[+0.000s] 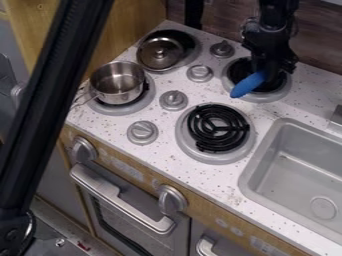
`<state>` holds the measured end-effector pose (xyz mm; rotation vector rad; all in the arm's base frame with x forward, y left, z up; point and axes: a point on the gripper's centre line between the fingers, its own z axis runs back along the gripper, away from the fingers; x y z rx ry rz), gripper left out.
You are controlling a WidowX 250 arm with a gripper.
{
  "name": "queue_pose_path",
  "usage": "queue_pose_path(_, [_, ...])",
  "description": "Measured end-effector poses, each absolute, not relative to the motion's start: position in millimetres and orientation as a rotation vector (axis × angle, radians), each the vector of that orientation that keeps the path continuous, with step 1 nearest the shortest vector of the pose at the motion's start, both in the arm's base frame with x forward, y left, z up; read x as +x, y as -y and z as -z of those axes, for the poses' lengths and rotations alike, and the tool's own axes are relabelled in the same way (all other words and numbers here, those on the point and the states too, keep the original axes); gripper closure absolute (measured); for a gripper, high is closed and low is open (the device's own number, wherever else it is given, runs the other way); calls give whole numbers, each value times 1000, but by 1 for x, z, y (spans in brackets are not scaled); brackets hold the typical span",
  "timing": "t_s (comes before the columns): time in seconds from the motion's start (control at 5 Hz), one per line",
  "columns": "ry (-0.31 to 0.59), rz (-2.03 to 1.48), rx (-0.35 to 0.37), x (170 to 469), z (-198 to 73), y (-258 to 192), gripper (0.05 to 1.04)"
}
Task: Move the blue object to top right burner
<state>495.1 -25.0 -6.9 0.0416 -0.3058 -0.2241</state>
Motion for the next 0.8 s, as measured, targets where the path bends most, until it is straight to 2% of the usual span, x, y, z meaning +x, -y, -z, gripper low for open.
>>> queue_pose_path(0.2, [318,197,16,505,20,23,802])
queue_pose_path(0.4, [328,191,20,515,30,12,802])
queue_pose_path(0.8, [339,185,0,527,36,9,772])
